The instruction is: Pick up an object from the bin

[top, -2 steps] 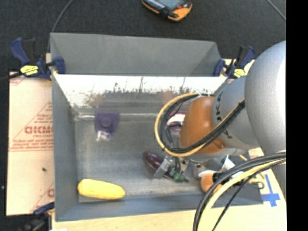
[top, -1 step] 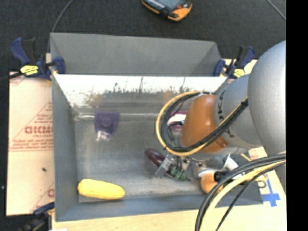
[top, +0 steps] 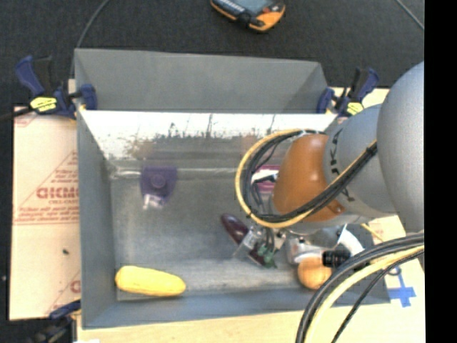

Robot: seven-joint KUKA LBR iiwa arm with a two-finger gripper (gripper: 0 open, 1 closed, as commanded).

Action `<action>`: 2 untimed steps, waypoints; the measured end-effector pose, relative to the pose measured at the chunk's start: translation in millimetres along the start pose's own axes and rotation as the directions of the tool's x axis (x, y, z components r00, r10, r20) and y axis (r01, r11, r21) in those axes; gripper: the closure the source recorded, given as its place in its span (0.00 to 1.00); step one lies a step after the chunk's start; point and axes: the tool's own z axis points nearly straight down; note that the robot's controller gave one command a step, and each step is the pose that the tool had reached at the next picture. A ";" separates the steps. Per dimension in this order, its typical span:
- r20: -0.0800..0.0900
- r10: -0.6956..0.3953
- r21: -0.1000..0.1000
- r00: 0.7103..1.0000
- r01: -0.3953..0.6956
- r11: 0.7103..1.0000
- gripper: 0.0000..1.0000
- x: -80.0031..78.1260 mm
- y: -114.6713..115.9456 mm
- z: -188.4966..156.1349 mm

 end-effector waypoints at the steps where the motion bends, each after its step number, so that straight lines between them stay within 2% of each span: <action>1: 0.003 -0.003 -0.002 1.000 0.003 1.000 1.00 -1.0 0.5 -13.6; 2: 0.000 -0.006 0.000 1.000 0.006 1.000 1.00 -0.4 -0.3 -33.8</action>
Offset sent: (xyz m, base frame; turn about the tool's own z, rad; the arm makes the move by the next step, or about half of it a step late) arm 0.0010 -0.0001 0.0554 -0.0021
